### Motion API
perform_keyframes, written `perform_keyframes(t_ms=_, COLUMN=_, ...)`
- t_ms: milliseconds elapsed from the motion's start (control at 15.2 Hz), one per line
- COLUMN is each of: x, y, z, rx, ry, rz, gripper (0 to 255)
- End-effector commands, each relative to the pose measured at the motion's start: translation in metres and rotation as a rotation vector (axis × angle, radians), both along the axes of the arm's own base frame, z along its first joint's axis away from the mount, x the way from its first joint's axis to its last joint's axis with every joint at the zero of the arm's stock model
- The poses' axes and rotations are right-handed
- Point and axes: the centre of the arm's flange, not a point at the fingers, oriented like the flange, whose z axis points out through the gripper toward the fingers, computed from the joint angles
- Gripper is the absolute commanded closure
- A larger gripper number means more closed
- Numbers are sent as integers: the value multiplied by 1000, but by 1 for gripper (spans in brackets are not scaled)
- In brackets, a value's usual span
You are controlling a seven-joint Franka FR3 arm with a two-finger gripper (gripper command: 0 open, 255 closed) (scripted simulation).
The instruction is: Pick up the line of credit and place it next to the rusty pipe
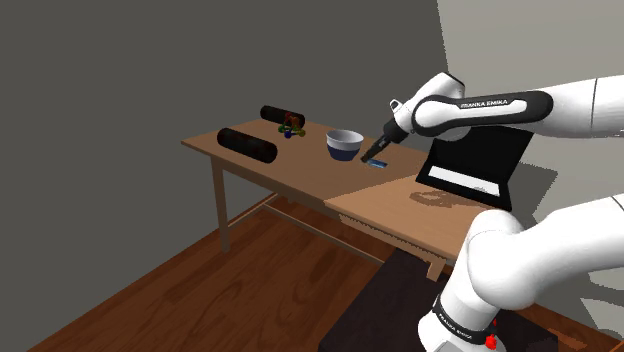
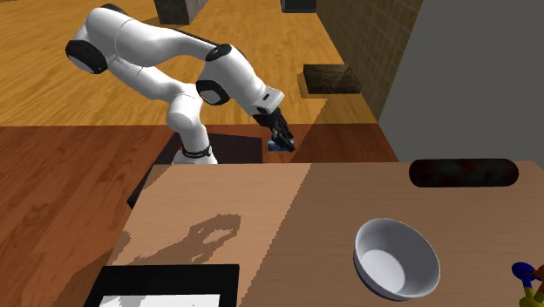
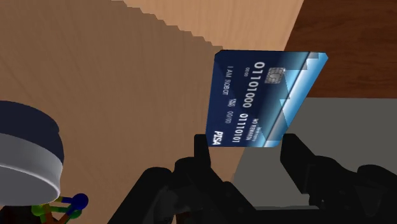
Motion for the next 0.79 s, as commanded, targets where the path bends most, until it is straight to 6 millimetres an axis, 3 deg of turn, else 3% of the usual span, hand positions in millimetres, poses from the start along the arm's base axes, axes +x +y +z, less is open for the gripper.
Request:
perform_keyframes(t_ms=0, x=25, y=9, z=-1, rx=-1, ry=-1, rz=0, gripper=255)
perform_keyframes(t_ms=726, x=164, y=52, z=-1, rx=-1, ry=-1, rz=0, gripper=255)
